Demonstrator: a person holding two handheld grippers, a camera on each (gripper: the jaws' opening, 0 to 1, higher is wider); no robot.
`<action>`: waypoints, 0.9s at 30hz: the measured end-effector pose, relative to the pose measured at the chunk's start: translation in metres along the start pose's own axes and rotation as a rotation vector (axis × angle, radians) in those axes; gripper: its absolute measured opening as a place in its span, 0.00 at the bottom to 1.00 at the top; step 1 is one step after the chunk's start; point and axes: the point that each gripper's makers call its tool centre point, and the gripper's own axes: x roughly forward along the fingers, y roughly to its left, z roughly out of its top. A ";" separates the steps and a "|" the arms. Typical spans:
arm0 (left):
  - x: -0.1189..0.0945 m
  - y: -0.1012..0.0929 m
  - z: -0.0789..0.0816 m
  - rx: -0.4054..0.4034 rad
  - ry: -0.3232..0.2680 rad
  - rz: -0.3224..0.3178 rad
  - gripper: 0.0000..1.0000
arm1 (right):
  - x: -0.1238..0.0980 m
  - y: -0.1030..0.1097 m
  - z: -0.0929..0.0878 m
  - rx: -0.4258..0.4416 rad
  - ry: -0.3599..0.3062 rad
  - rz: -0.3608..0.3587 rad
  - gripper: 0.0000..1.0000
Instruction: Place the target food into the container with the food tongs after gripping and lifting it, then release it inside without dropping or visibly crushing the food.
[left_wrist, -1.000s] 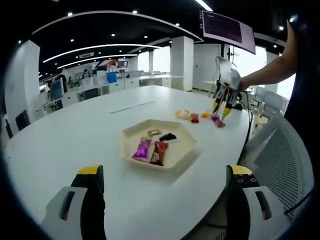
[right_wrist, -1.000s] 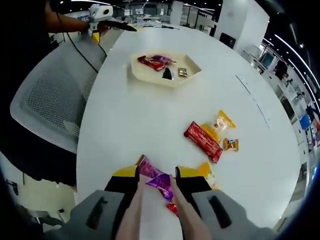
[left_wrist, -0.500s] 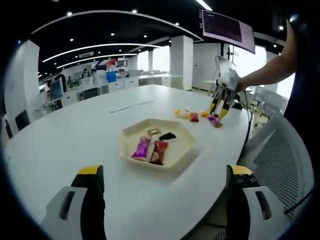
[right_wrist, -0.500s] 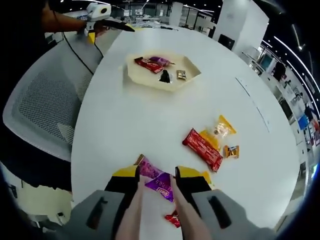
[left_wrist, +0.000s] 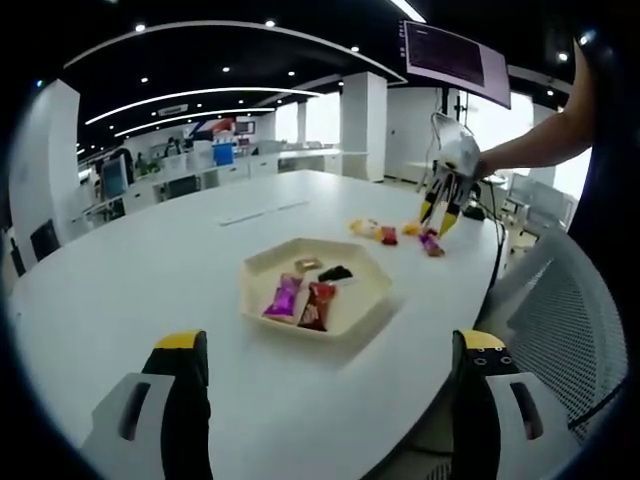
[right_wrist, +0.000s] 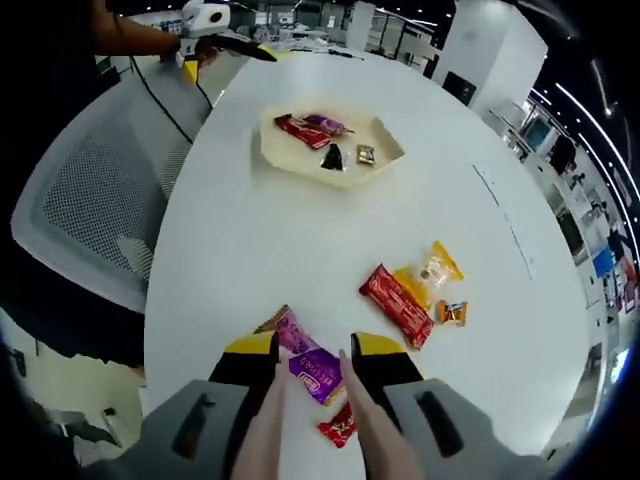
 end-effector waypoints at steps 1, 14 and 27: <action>0.000 0.000 0.000 0.000 0.001 0.000 0.98 | 0.000 0.001 0.001 -0.012 -0.001 0.005 0.28; 0.000 0.002 -0.001 -0.009 0.001 0.007 0.99 | 0.021 0.012 -0.008 -0.093 0.067 0.103 0.28; 0.000 0.003 0.000 -0.009 0.000 0.008 0.99 | 0.021 -0.005 -0.016 0.254 0.095 0.021 0.21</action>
